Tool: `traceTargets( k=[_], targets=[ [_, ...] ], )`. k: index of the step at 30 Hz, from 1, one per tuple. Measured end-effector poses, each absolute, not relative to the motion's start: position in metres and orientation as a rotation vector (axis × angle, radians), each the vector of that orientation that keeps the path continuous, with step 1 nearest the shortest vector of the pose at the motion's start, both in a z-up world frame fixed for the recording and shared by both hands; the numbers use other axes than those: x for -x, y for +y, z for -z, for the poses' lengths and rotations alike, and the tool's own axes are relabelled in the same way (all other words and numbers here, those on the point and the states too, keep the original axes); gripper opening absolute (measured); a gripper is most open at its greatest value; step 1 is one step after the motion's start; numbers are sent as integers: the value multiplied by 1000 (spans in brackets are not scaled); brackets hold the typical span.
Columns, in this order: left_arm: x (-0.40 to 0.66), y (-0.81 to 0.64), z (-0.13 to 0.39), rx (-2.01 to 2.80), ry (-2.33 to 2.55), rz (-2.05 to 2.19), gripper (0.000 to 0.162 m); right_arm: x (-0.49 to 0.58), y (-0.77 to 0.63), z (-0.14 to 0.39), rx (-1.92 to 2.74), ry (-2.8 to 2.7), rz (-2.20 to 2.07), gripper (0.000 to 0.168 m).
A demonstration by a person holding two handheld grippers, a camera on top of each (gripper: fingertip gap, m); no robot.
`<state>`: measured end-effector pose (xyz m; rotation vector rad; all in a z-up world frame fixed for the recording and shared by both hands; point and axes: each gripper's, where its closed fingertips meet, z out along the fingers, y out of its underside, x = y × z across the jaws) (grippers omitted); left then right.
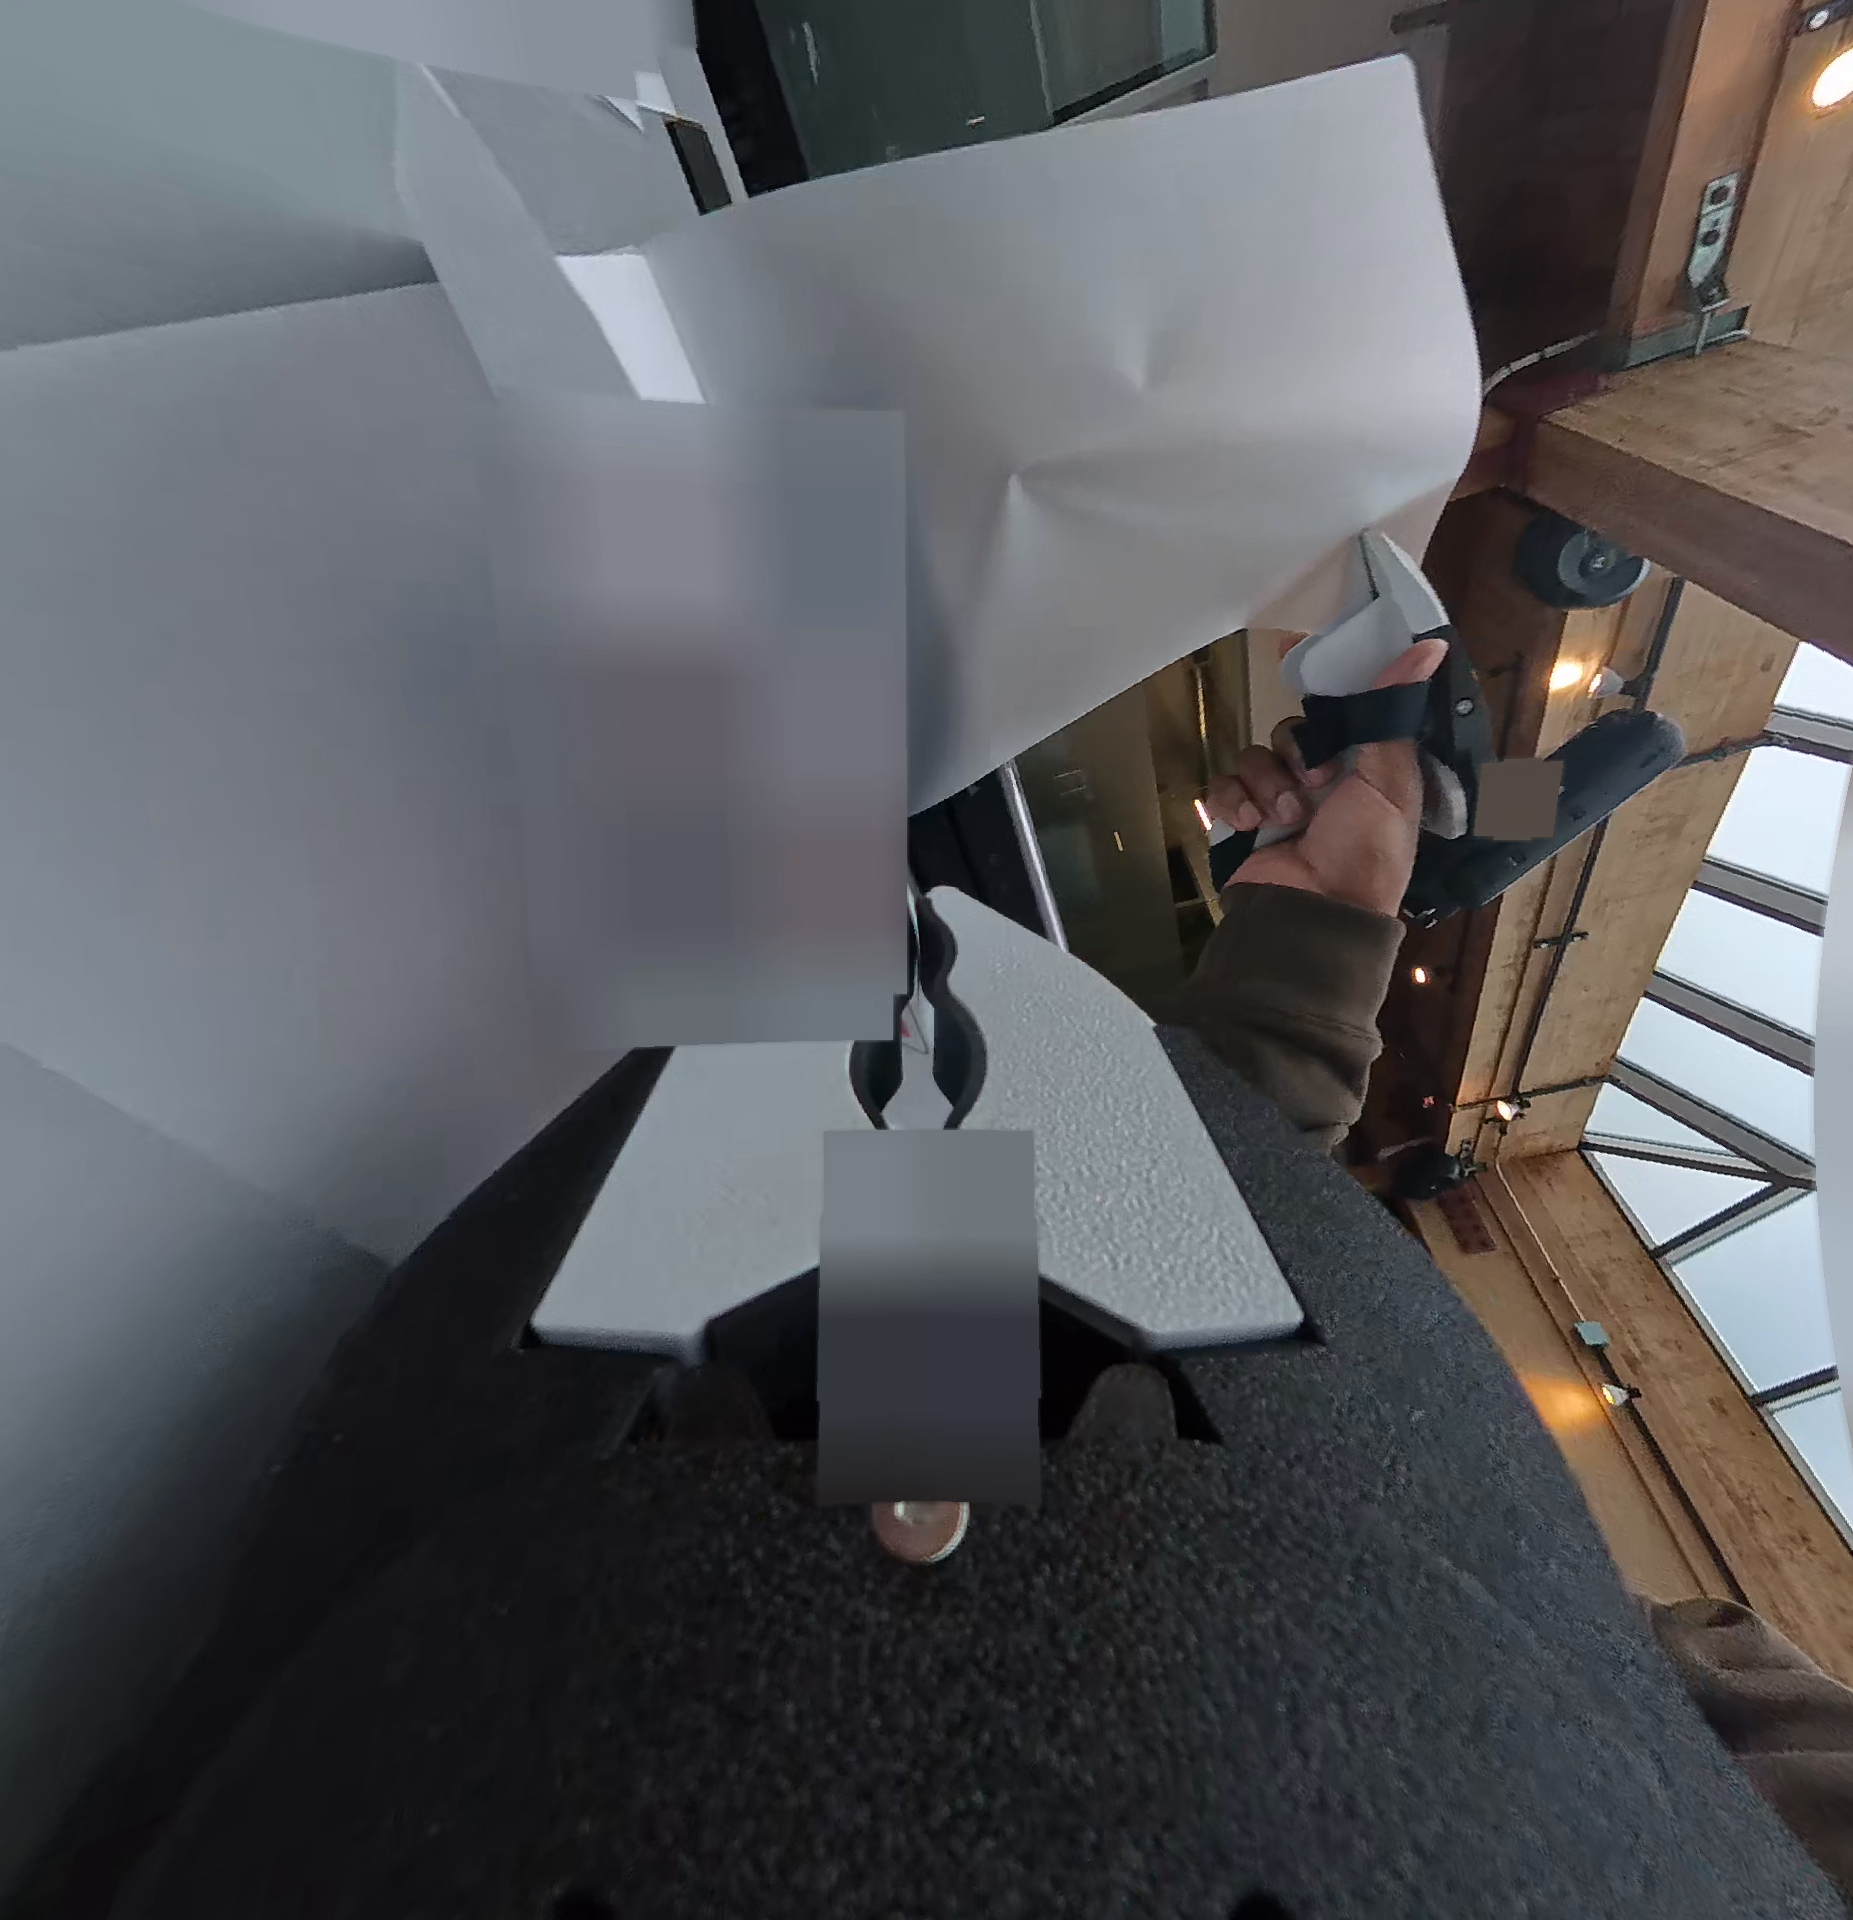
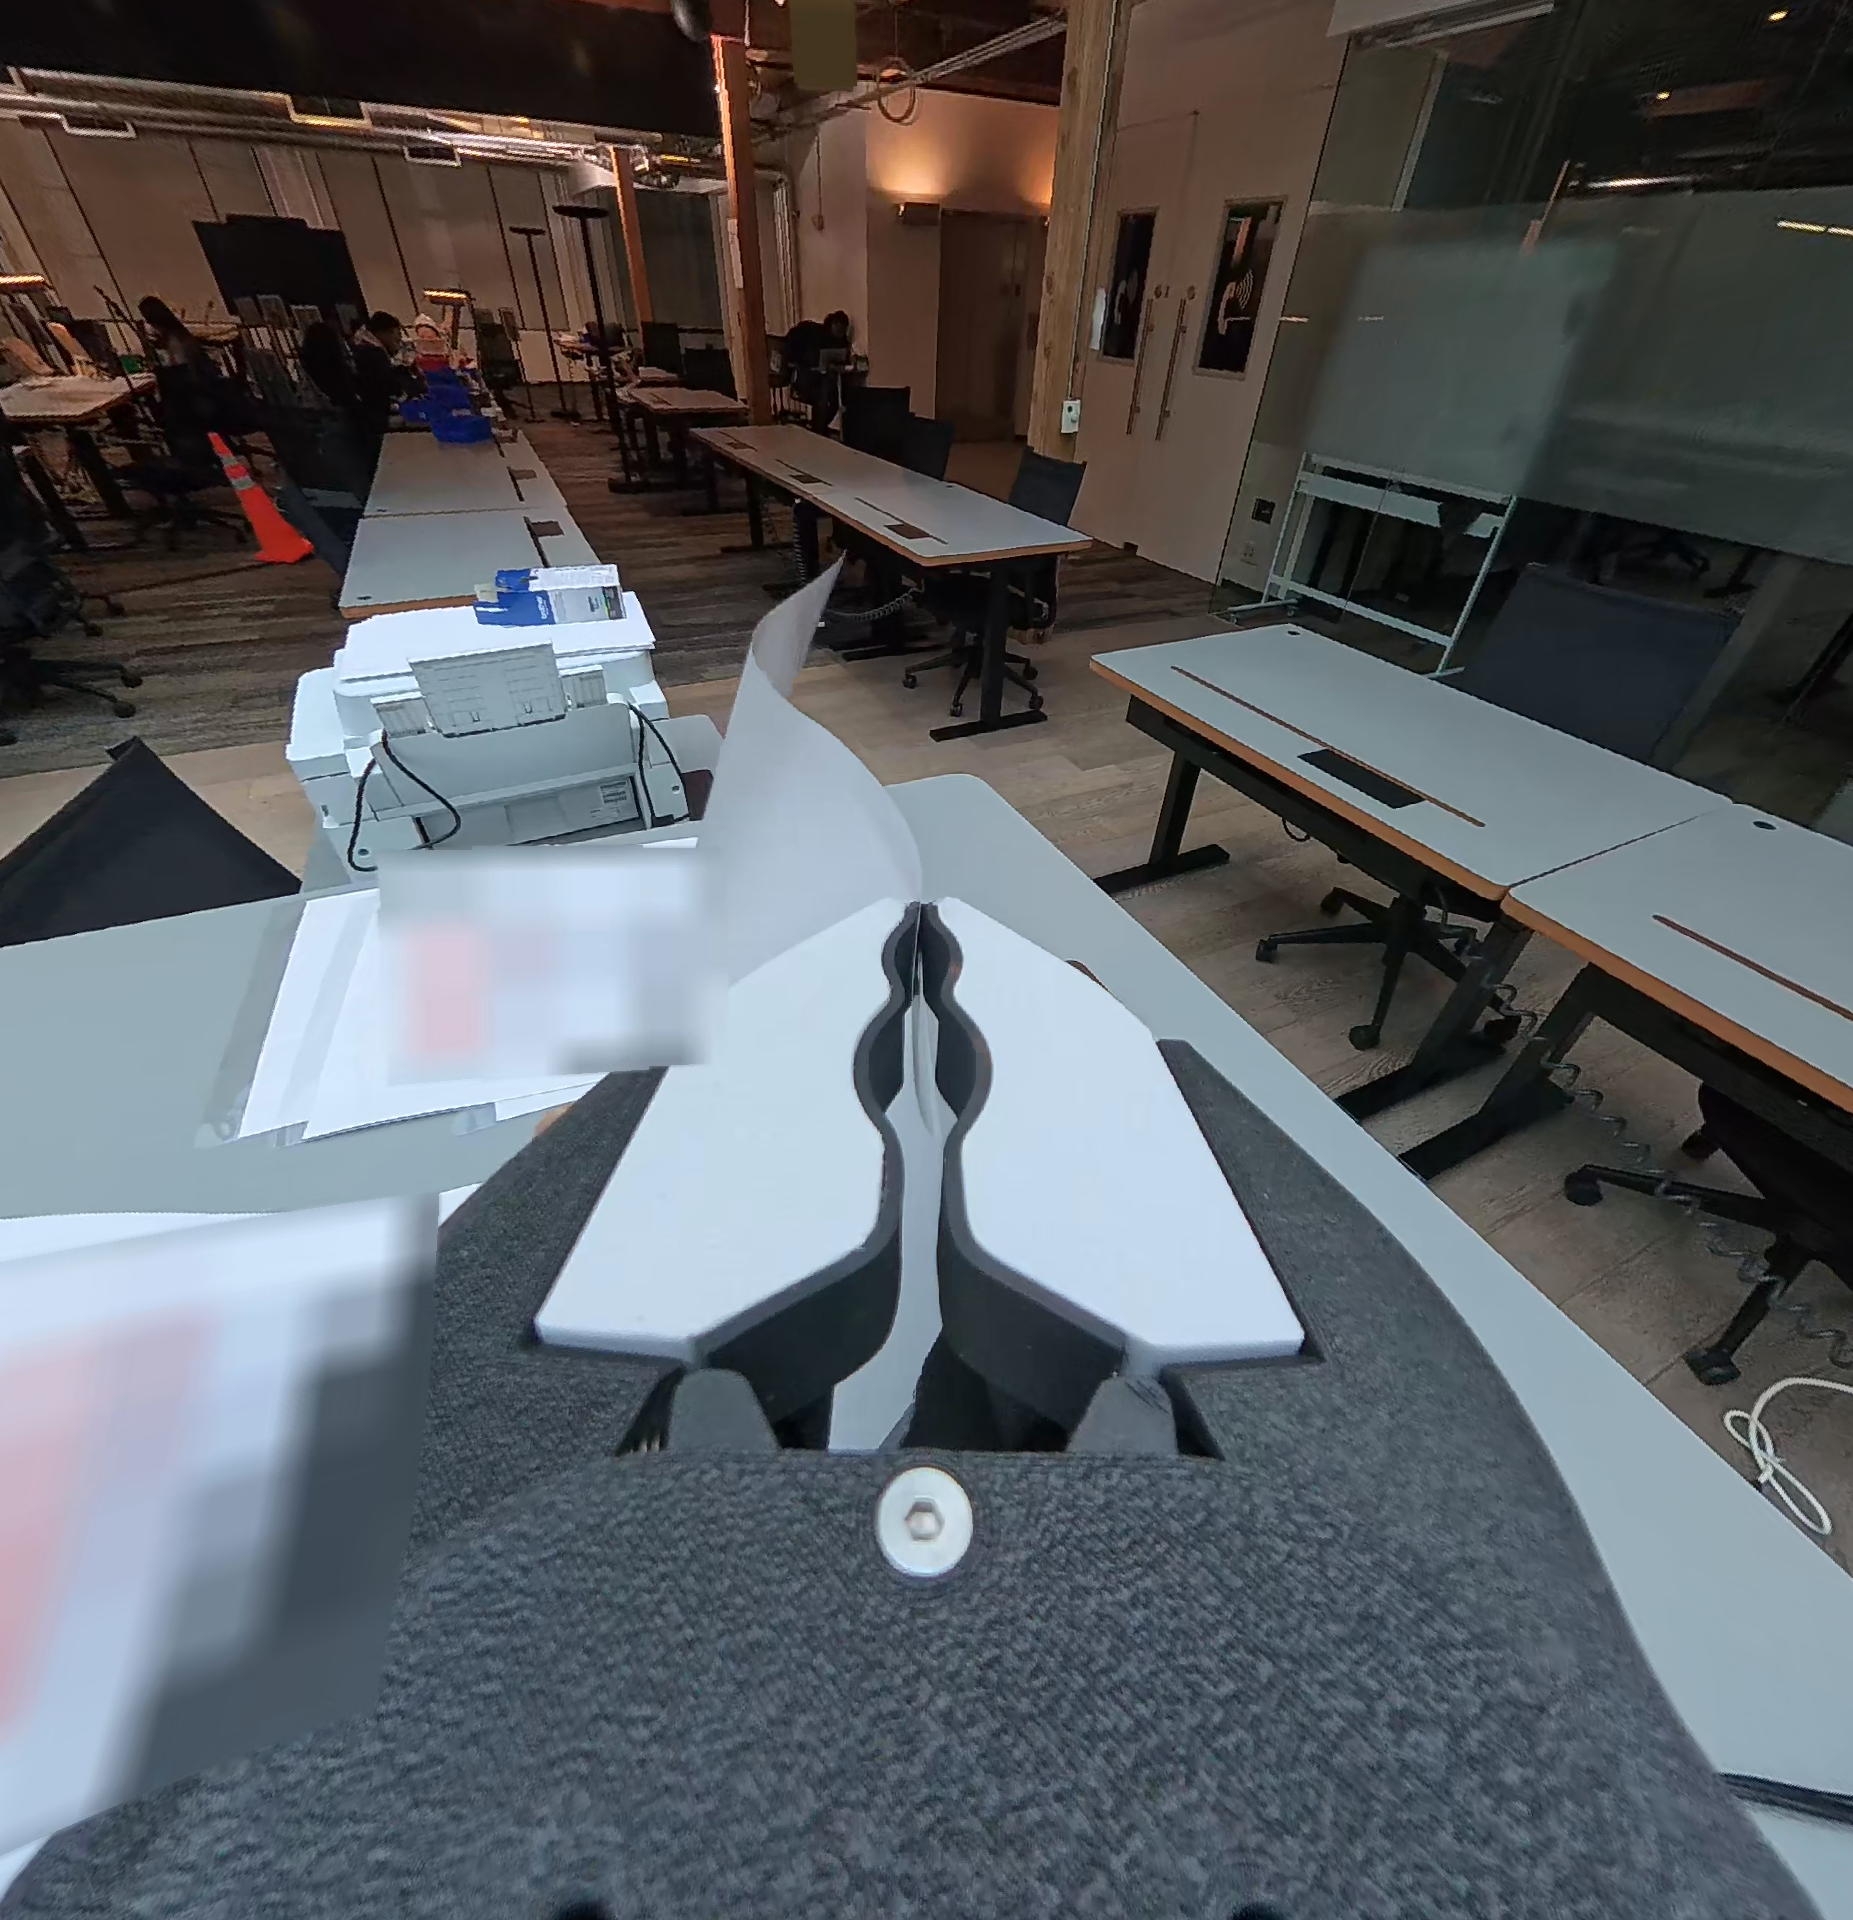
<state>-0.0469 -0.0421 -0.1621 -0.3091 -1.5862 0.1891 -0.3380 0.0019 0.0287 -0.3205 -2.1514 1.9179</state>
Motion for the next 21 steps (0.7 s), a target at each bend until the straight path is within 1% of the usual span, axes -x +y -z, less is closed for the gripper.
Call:
traceTargets(
  k=[1,9,21],
  targets=[
    [46,-40,167,331,-1618,-180,0,338,2,-29,320,-2152,-1920,0],
    [48,-26,177,466,-1669,-106,0,335,0,-29,316,-2161,-1923,0],
    [50,-29,179,383,-1719,-200,0,326,-3,-25,302,-2211,-1893,0]
  ],
)
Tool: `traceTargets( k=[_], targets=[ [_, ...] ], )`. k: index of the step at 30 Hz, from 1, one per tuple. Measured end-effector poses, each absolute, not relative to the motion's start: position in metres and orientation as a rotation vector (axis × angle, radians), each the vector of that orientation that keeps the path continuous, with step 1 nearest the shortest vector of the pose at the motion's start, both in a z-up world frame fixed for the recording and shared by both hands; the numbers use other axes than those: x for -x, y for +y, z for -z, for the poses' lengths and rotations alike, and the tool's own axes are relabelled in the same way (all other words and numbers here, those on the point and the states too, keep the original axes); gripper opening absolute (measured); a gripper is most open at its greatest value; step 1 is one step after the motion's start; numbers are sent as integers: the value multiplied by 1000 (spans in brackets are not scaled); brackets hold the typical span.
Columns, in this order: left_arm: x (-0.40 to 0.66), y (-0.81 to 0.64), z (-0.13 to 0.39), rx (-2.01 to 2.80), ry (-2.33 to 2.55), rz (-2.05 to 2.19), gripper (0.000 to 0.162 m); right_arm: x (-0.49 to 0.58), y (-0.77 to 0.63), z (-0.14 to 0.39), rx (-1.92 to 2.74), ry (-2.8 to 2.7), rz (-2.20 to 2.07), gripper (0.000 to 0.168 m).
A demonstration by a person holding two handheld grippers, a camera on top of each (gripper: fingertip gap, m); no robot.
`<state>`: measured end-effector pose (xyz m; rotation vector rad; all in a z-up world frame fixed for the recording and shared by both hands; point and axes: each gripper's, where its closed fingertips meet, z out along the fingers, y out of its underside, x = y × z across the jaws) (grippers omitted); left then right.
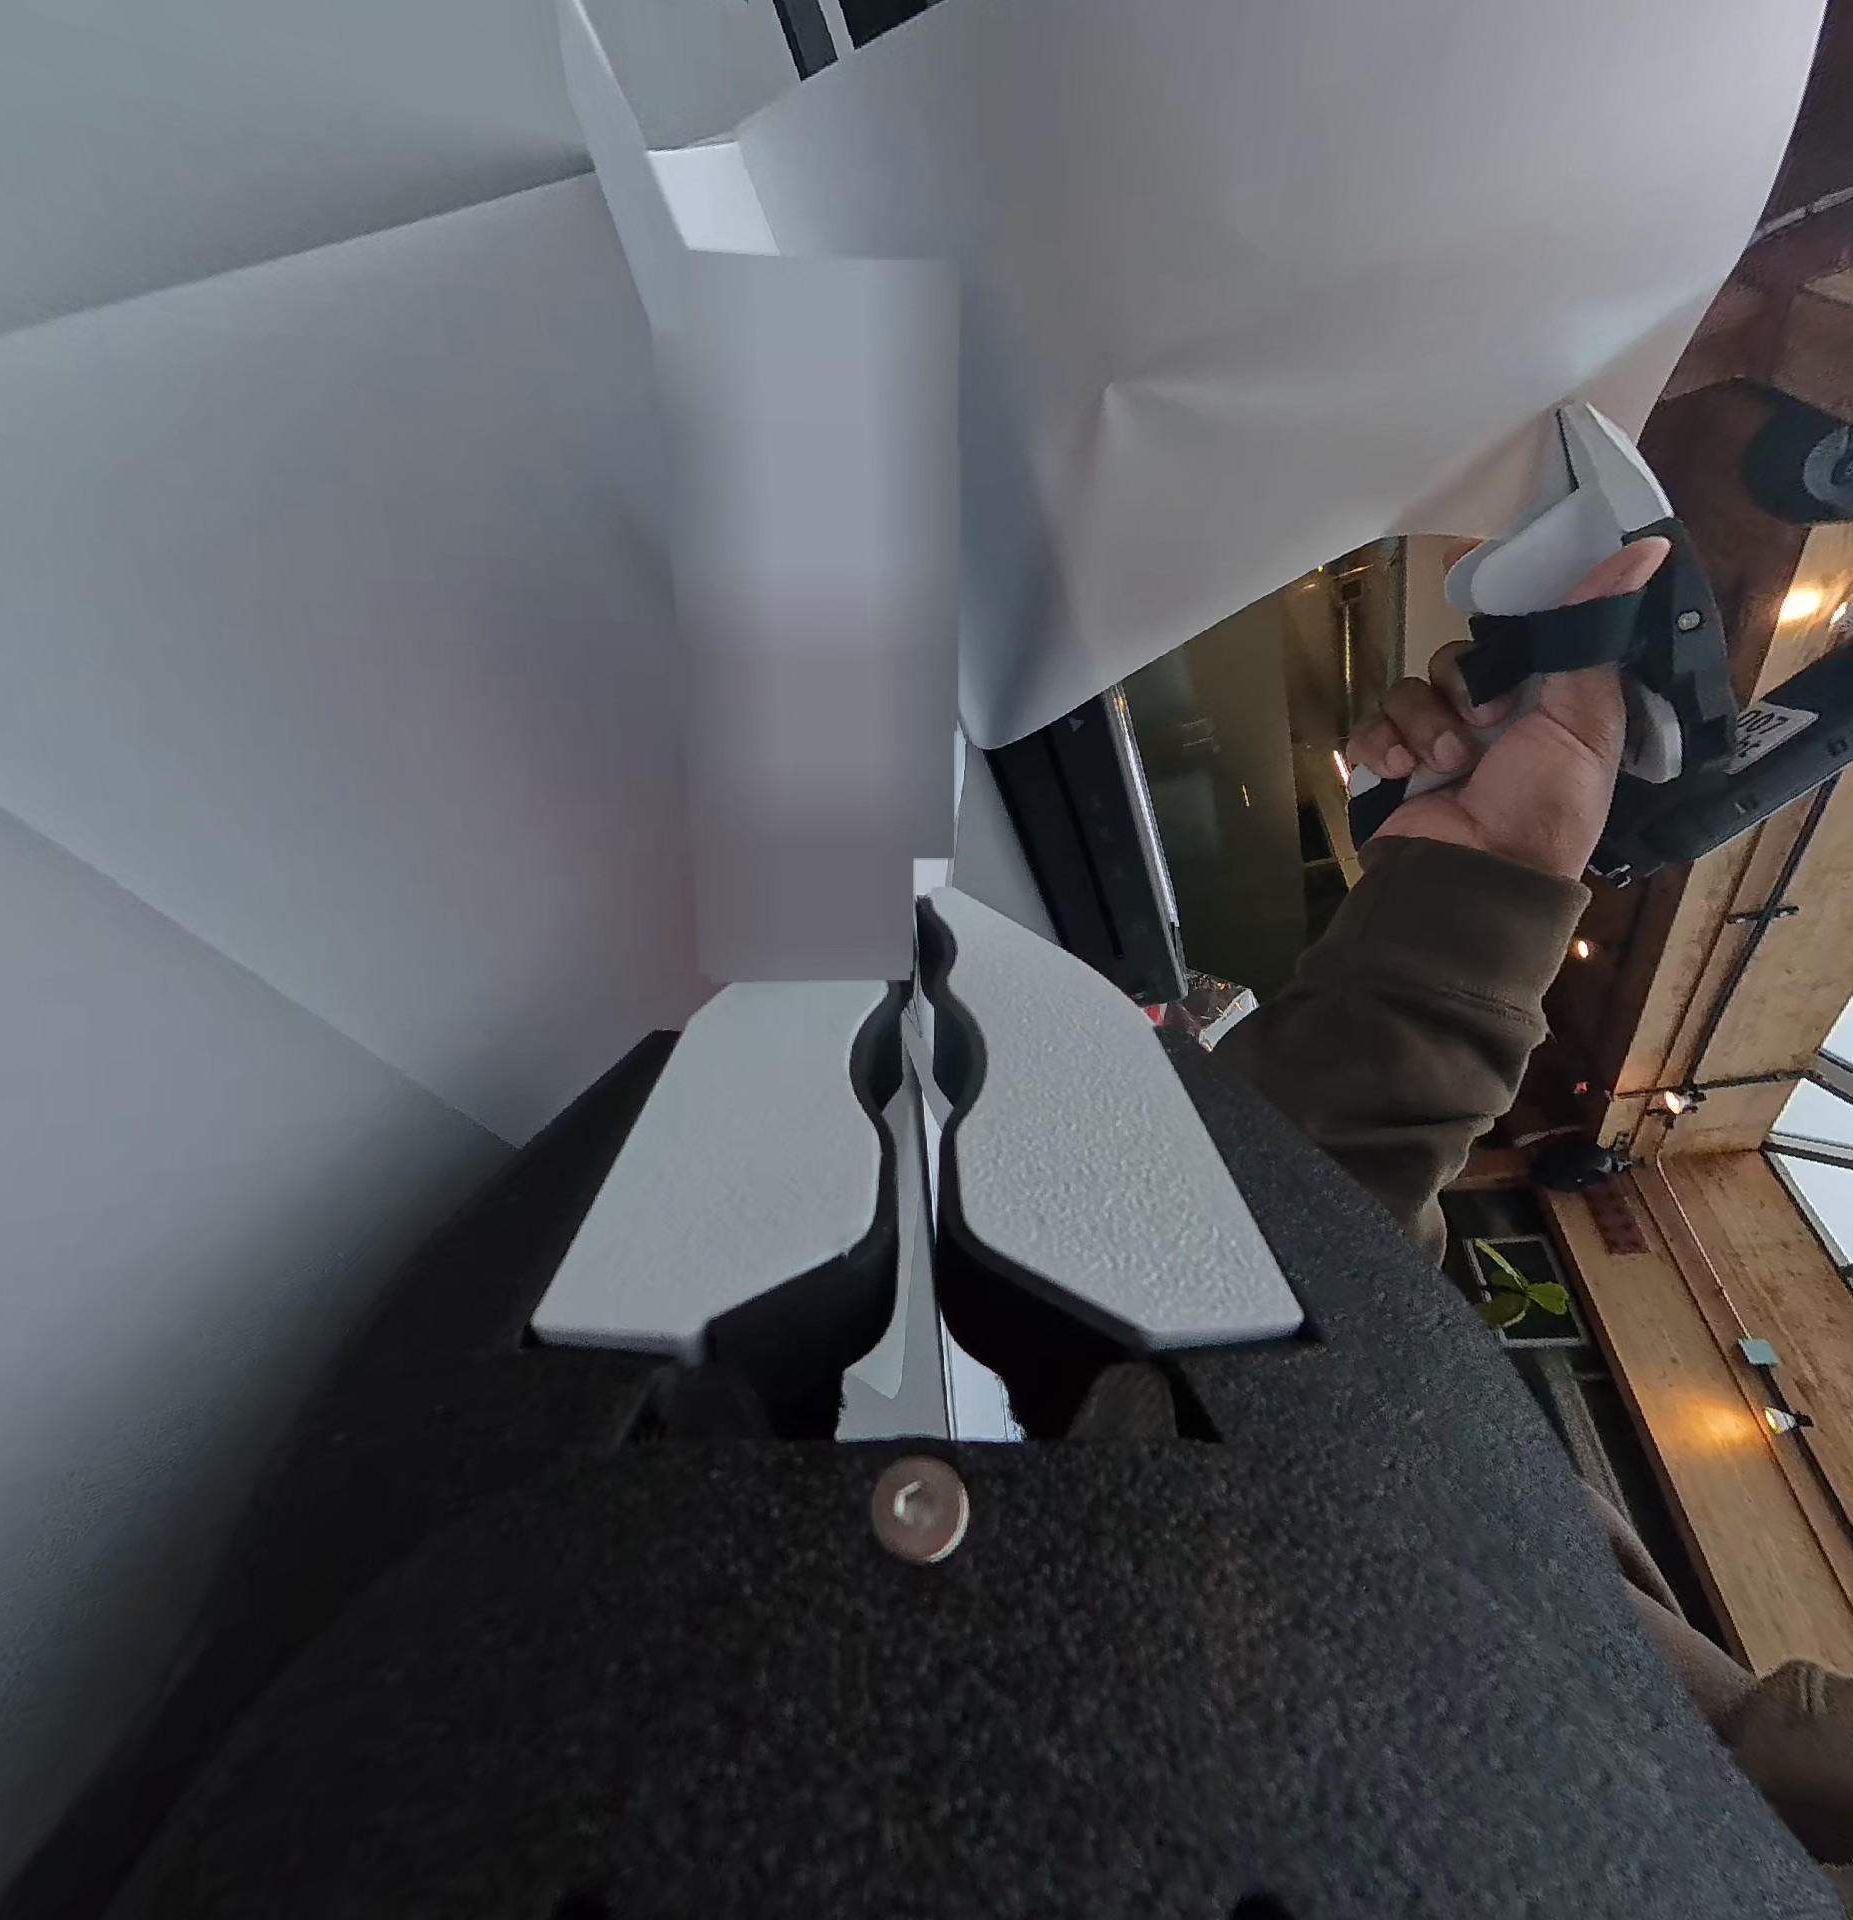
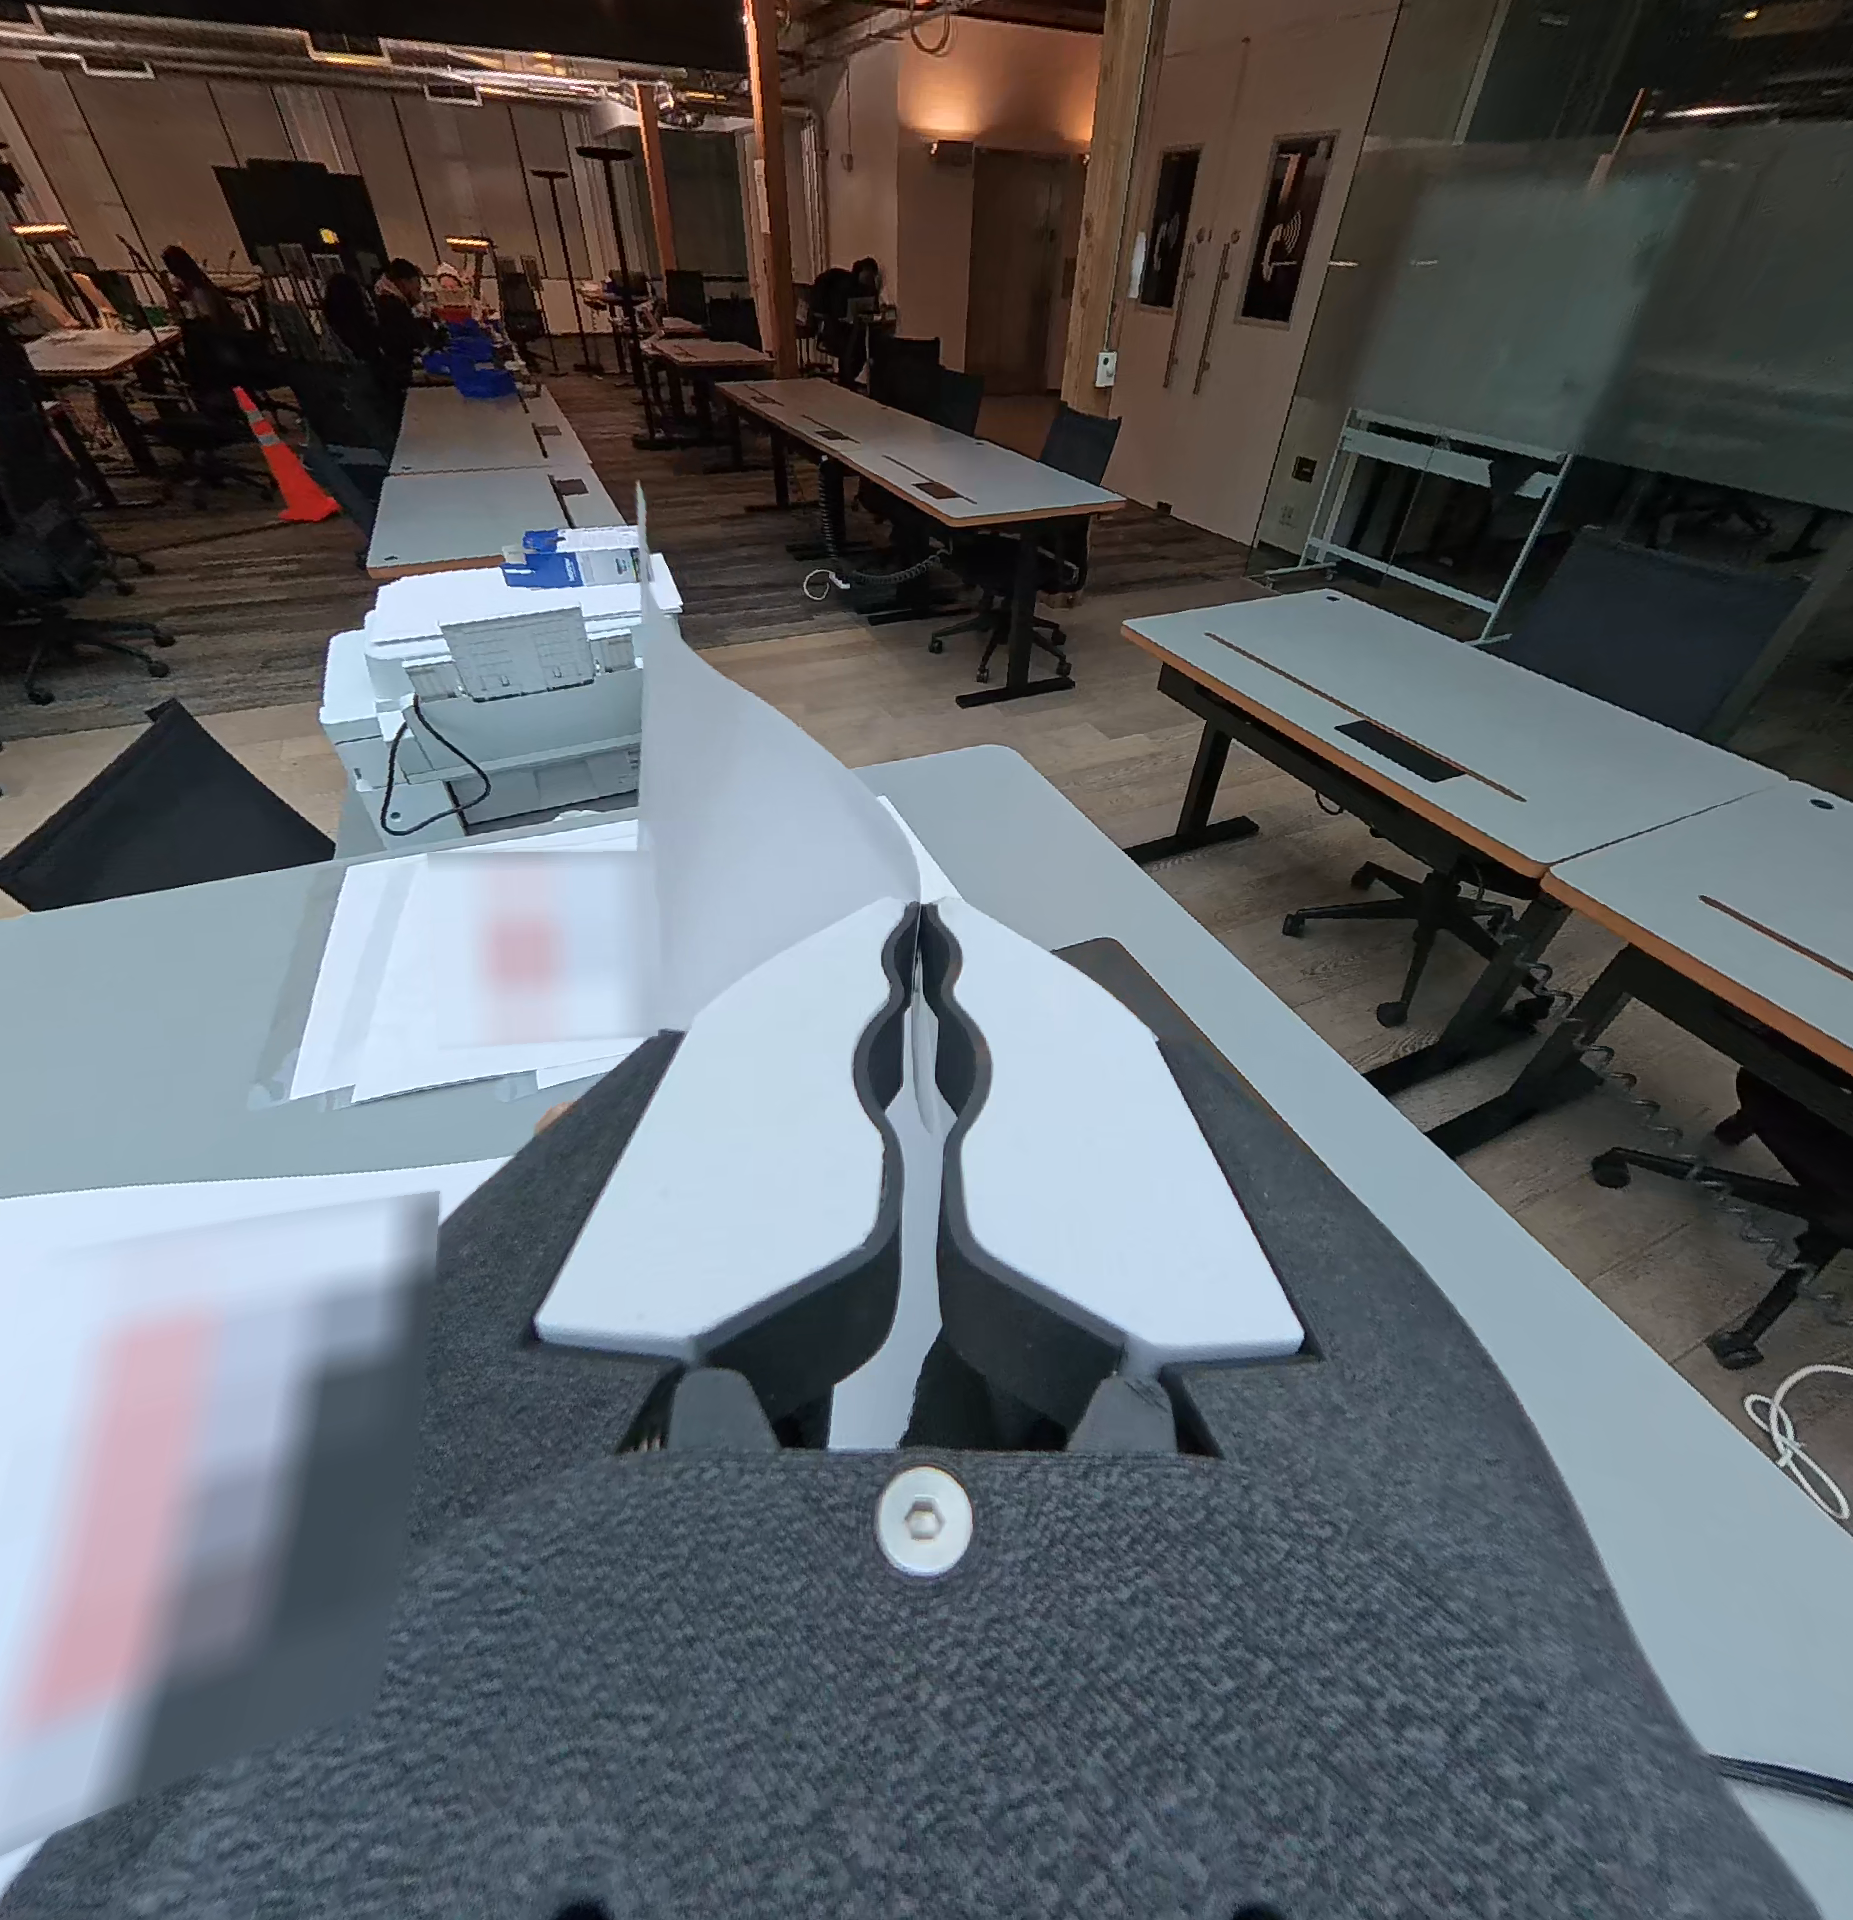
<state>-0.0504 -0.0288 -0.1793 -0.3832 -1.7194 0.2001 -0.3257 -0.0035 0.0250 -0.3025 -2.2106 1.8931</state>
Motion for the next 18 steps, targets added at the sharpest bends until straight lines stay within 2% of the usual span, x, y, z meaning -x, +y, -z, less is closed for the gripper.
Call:
traceTargets(
  k=[18],
  targets=[
    [54,-24,171,209,-1687,-169,0,324,-4,-26,305,-2220,-1902,0]
  ],
)
